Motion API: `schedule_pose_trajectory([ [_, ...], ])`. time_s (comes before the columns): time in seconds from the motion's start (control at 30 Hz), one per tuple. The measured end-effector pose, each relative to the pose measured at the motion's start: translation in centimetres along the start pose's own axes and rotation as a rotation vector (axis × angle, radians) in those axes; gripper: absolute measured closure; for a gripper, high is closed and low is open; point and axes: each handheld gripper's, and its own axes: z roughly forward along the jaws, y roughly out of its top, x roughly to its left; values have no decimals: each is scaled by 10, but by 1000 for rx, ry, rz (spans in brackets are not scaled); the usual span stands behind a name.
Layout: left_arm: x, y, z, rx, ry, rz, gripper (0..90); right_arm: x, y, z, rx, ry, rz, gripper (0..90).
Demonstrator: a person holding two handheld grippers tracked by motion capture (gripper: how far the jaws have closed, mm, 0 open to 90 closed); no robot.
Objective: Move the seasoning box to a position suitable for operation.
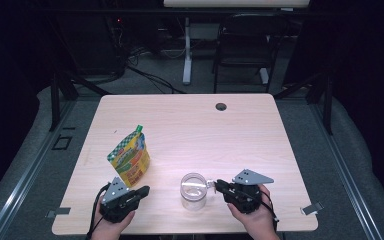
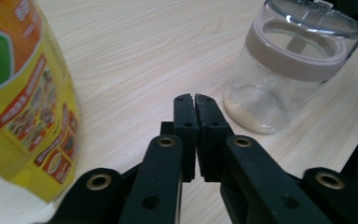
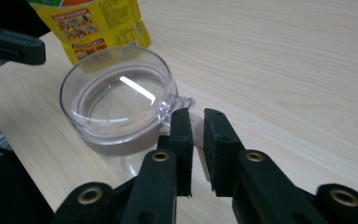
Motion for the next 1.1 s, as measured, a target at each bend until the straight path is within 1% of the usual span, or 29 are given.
schedule_pose_trajectory([
  [0.1,-5,4,5,0,-16,14,899,1,5,0,-19,4,14,843],
  [0.13,-7,5,6,6,-19,28,900,1,6,1,-21,5,14,843],
  [0.2,-11,6,10,18,-30,37,900,2,9,2,-15,3,18,842],
  [0.27,-15,8,14,26,-40,47,900,2,10,4,-20,3,24,837],
  [0.3,-16,9,15,32,-52,61,900,1,10,4,-21,4,26,834],
  [0.37,-20,11,20,29,-72,56,900,1,12,5,-23,13,32,828],
  [0.43,-23,13,24,35,-89,63,900,1,12,7,-25,14,34,822],
  [0.47,-24,14,26,36,-99,58,900,1,12,8,-24,20,34,819],
  [0.53,-27,16,31,42,-110,74,900,2,12,10,-16,15,28,819],
  [0.67,-34,18,40,52,-130,80,900,2,12,11,-11,26,30,822],
  [0.97,-41,19,46,62,-165,91,900,-2,11,11,-18,48,50,823],
  [1.1,-44,20,47,62,-169,101,900,-2,10,11,-25,53,54,824],
])
